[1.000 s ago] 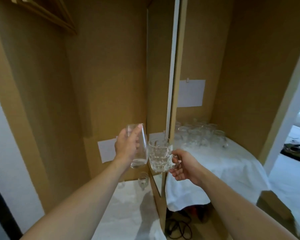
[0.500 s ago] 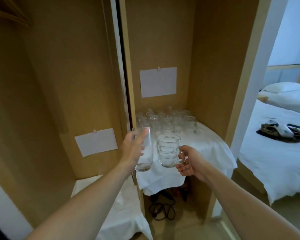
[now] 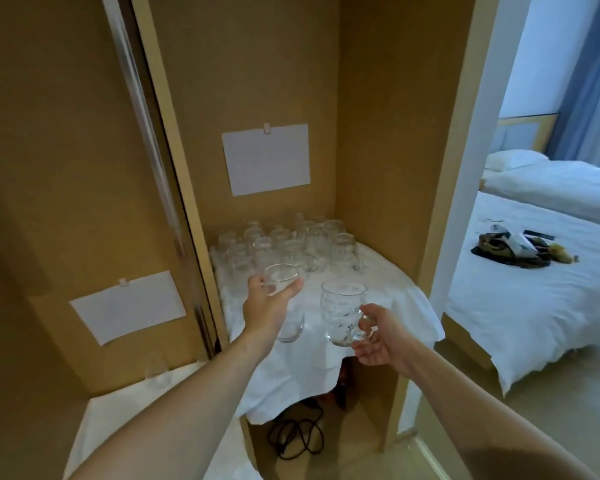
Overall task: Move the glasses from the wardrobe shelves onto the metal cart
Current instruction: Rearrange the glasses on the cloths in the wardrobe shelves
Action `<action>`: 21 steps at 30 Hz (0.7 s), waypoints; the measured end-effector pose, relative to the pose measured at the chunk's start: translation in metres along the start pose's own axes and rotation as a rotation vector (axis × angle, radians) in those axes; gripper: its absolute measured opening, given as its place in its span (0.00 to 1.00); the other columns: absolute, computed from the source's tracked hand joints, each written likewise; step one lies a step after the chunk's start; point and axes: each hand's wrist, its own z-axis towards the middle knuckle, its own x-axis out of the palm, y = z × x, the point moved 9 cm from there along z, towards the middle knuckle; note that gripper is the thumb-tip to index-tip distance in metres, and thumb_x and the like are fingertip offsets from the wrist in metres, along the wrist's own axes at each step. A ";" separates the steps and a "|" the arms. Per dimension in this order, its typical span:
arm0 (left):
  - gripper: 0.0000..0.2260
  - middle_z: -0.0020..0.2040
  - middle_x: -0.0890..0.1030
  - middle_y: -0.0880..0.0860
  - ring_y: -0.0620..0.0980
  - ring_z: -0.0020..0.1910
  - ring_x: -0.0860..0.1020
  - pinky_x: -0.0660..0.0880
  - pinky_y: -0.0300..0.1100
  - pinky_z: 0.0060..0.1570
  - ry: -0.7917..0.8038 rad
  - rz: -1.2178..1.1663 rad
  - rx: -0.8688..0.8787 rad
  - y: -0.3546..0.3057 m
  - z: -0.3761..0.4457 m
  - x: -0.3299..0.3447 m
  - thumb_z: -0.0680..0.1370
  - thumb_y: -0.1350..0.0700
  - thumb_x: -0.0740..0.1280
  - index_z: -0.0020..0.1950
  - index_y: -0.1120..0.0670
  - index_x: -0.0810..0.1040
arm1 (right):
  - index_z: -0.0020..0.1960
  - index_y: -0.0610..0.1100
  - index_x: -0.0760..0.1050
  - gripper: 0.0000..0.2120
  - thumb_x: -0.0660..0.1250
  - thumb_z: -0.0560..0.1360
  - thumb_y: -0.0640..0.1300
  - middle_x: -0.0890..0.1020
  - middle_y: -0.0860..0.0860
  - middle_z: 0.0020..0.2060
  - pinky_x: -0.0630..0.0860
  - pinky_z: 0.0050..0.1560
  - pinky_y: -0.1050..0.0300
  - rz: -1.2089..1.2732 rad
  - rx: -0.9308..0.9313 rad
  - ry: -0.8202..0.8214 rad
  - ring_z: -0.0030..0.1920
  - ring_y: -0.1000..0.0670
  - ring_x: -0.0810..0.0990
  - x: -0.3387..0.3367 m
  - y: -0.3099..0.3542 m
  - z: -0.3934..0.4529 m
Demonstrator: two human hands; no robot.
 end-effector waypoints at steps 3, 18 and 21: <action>0.29 0.63 0.75 0.50 0.52 0.59 0.75 0.70 0.45 0.54 0.017 -0.008 -0.013 0.005 0.027 0.022 0.70 0.42 0.79 0.62 0.46 0.66 | 0.37 0.42 0.70 0.18 0.64 0.79 0.53 0.79 0.39 0.34 0.79 0.42 0.50 0.019 0.016 -0.015 0.28 0.45 0.75 -0.006 0.011 0.028; 0.33 0.63 0.76 0.49 0.50 0.61 0.76 0.75 0.49 0.62 -0.002 0.037 -0.045 0.064 0.149 0.073 0.68 0.42 0.80 0.66 0.46 0.66 | 0.38 0.39 0.74 0.18 0.64 0.80 0.51 0.77 0.36 0.40 0.82 0.41 0.52 0.122 0.023 0.000 0.40 0.39 0.79 0.024 0.035 0.177; 0.34 0.63 0.76 0.48 0.48 0.63 0.75 0.74 0.46 0.63 -0.048 0.022 0.001 0.078 0.149 0.076 0.69 0.43 0.80 0.68 0.45 0.66 | 0.34 0.41 0.71 0.17 0.64 0.78 0.49 0.72 0.38 0.40 0.79 0.46 0.49 0.166 0.019 0.078 0.38 0.42 0.74 0.035 0.029 0.194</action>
